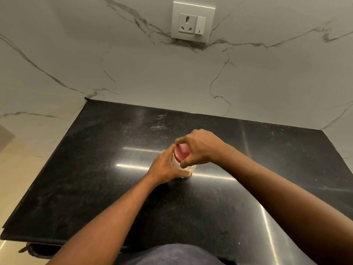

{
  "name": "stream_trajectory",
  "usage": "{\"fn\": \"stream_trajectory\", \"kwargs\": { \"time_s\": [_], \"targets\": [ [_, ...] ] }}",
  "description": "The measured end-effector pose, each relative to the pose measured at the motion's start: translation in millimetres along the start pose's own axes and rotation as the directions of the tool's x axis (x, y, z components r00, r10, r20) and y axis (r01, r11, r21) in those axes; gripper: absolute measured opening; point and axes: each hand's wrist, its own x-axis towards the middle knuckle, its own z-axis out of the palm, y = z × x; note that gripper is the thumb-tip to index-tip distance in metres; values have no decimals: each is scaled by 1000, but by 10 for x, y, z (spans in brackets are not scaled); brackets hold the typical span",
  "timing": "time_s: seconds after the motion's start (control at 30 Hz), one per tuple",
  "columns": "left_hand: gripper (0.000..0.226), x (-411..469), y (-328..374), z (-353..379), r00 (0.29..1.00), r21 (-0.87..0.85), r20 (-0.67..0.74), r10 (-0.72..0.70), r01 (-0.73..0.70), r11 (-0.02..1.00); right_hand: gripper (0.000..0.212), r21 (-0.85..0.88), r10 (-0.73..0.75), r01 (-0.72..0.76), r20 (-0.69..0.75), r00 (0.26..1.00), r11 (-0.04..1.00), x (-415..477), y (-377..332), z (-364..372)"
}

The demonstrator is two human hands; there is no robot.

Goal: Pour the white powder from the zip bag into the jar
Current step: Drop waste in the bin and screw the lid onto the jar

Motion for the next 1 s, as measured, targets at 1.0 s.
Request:
{"fn": "stream_trajectory", "kwargs": {
  "time_s": [1.0],
  "targets": [
    [100,82,37,-155,995,14,8,97,-97,995,123,371,287,-147,-356,889,917,-204,42,785]
  ]
}}
